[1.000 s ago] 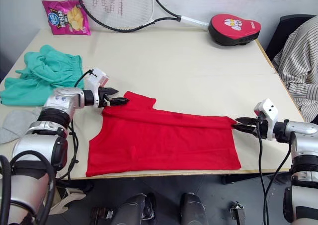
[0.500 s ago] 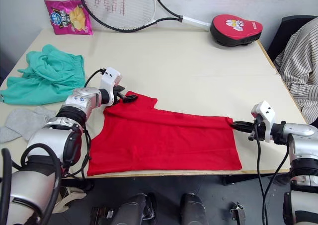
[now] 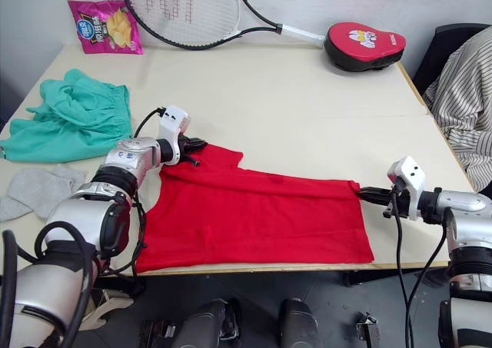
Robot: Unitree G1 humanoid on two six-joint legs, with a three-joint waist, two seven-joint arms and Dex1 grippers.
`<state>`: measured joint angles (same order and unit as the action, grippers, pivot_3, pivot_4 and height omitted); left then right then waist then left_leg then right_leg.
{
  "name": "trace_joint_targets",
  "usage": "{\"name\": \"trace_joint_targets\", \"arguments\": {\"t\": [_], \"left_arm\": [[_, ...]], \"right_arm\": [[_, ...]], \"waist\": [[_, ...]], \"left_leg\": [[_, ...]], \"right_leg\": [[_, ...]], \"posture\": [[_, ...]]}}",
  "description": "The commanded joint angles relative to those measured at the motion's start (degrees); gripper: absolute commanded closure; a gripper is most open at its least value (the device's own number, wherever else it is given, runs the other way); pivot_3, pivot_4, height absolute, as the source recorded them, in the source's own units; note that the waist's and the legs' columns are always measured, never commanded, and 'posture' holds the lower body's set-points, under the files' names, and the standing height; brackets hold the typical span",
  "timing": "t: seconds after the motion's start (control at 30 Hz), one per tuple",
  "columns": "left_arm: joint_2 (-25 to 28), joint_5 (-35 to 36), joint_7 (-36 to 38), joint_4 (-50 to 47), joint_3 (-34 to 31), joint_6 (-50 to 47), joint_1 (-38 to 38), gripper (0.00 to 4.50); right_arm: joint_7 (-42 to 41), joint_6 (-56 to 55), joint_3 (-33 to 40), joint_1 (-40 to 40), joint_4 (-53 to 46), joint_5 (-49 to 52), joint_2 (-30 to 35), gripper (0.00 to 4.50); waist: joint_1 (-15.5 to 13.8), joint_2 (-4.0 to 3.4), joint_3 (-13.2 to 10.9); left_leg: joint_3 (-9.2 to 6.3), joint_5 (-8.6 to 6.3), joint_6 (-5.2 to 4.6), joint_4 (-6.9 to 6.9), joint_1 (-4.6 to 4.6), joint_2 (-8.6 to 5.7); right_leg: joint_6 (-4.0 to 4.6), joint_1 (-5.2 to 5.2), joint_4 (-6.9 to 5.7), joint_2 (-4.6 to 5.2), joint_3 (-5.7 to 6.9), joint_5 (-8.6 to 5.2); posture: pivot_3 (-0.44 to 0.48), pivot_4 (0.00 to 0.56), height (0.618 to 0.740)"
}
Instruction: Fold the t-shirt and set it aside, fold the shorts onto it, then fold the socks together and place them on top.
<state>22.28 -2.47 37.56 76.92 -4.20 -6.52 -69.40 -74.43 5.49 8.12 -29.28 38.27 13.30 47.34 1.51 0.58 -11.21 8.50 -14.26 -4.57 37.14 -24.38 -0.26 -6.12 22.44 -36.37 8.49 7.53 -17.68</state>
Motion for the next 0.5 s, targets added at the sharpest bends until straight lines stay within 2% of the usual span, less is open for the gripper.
{"name": "trace_joint_targets", "arguments": {"t": [0.03, 0.2, 0.3, 0.5], "left_arm": [[1.86, 2.12, 2.13, -1.53, -2.71, 2.83, -0.54, 4.49], [3.97, 4.46, 5.58, -2.29, -5.71, 5.11, -0.77, 4.49], [5.92, 5.82, 11.1, -3.05, -6.76, 6.19, -0.62, 4.49], [8.63, 5.3, 23.22, -8.01, -4.59, 16.74, 2.59, 4.49]], "right_arm": [[0.23, -0.44, 1.03, -0.03, -1.61, 1.27, 0.04, 4.5], [0.15, -0.55, 1.17, 0.02, -1.77, 1.48, 0.39, 4.5], [0.11, -0.77, 1.41, 0.35, -2.08, 1.63, 0.64, 4.5], [0.93, -6.8, 2.14, 2.26, -3.94, 1.16, 0.98, 4.5]], "waist": [[0.01, 0.0, 0.0], [0.0, 0.0, 0.0], [0.08, 0.0, 0.0], [0.04, 0.0, 0.0]], "left_leg": [[0.0, 0.0, 0.0, 0.0, 0.0, 0.0], [0.0, 0.0, 0.0, 0.0, 0.0, 0.0], [0.0, 0.0, 0.0, -0.01, 0.0, 0.0], [0.02, -0.01, 0.02, 0.0, 0.0, 0.0]], "right_leg": [[0.0, 0.01, 0.0, 0.0, 0.0, 0.0], [0.0, 0.0, 0.0, 0.01, 0.0, 0.0], [0.0, 0.01, 0.0, -0.01, 0.01, 0.0], [0.0, 0.01, 0.0, -0.01, 0.0, 0.0]], "posture": [[0.0, 0.15, 0.74], [0.0, 0.15, 0.74], [0.0, 0.15, 0.74], [0.0, 0.15, 0.74]]}}
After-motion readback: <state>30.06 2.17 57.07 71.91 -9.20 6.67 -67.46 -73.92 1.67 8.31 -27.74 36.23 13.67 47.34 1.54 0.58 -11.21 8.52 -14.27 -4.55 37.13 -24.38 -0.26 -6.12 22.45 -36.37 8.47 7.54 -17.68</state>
